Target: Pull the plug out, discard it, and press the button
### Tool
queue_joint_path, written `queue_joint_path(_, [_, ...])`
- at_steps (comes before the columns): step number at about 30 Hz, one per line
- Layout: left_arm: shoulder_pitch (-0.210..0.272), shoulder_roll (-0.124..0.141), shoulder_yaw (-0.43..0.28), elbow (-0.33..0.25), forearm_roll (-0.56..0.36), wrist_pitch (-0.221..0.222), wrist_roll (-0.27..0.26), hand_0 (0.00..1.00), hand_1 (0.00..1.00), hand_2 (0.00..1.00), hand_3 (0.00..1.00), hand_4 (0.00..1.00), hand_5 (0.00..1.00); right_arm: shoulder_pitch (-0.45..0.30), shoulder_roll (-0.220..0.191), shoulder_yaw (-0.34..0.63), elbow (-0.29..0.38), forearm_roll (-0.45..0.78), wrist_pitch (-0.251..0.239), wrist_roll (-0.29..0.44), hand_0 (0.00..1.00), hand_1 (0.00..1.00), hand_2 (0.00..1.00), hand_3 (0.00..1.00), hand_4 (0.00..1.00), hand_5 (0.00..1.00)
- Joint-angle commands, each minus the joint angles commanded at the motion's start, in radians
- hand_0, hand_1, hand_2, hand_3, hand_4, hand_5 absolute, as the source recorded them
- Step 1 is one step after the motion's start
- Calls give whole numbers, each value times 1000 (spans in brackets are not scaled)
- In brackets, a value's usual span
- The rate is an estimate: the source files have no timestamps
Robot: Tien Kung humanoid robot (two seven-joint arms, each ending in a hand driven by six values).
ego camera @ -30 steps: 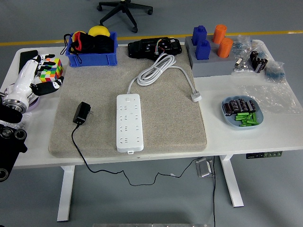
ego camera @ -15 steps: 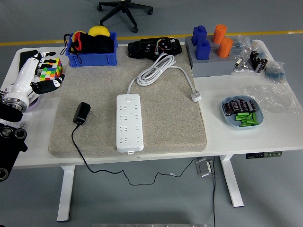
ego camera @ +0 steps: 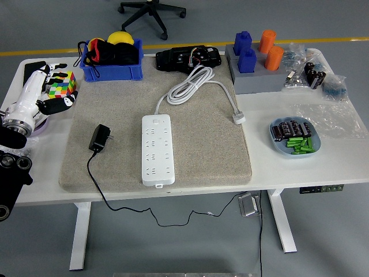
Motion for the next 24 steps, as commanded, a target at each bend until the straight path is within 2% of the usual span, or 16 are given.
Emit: queue_joint_path(24, [2, 8, -1, -2, -1, -1, -4, 764, 718, 722, 837, 708, 40, 1, -5, -10, -2, 2, 0, 0, 752, 701, 711, 723, 778, 629])
